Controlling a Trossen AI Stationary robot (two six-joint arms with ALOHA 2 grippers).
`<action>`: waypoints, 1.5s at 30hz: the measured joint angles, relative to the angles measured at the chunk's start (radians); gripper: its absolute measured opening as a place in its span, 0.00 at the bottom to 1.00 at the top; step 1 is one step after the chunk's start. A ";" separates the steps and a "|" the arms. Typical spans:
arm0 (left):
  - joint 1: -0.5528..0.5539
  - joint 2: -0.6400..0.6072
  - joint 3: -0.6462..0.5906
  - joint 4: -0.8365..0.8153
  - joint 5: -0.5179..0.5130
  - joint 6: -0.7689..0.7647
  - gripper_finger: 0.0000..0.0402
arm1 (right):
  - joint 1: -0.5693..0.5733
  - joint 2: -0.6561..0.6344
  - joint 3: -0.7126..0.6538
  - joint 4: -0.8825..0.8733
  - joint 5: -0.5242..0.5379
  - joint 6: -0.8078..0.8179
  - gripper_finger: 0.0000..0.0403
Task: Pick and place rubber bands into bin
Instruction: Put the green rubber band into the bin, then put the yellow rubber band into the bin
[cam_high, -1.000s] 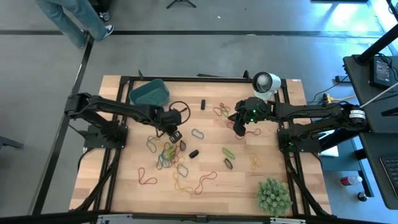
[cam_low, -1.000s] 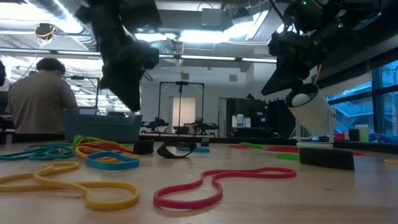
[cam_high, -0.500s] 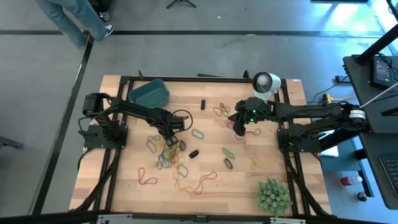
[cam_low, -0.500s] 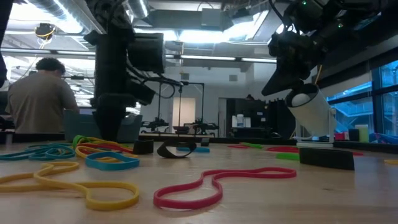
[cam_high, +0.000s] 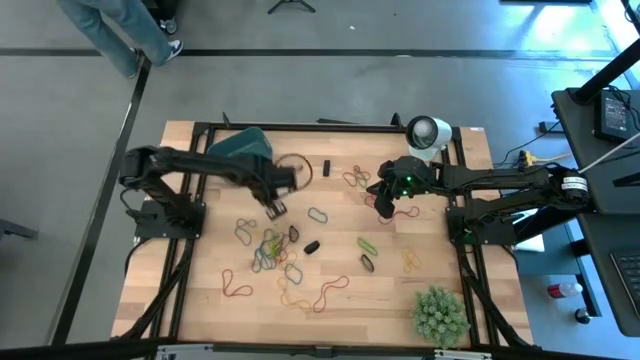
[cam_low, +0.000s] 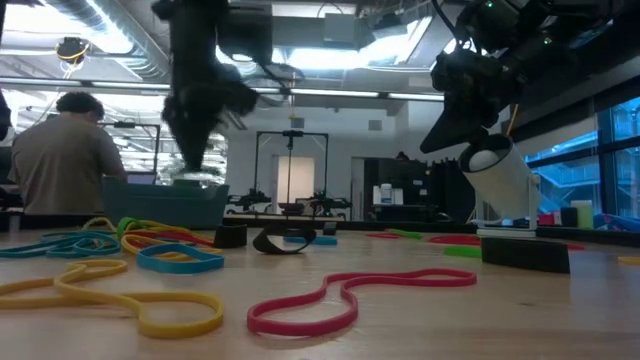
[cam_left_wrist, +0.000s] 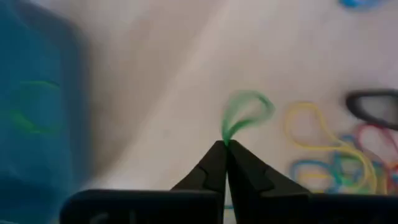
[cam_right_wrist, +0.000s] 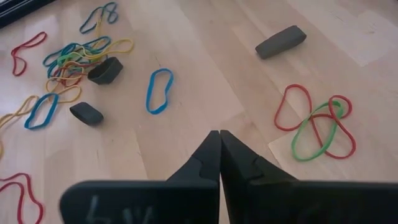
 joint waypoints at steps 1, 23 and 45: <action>0.027 -0.030 0.021 -0.005 -0.012 0.026 0.01 | 0.000 0.000 0.000 0.001 0.000 0.005 0.01; 0.702 0.064 -0.110 0.110 0.119 0.542 0.02 | 0.000 0.001 0.000 0.037 0.080 0.321 0.01; 0.713 0.044 -0.069 0.085 0.114 0.551 0.34 | 0.000 0.001 0.000 0.063 0.109 0.388 0.01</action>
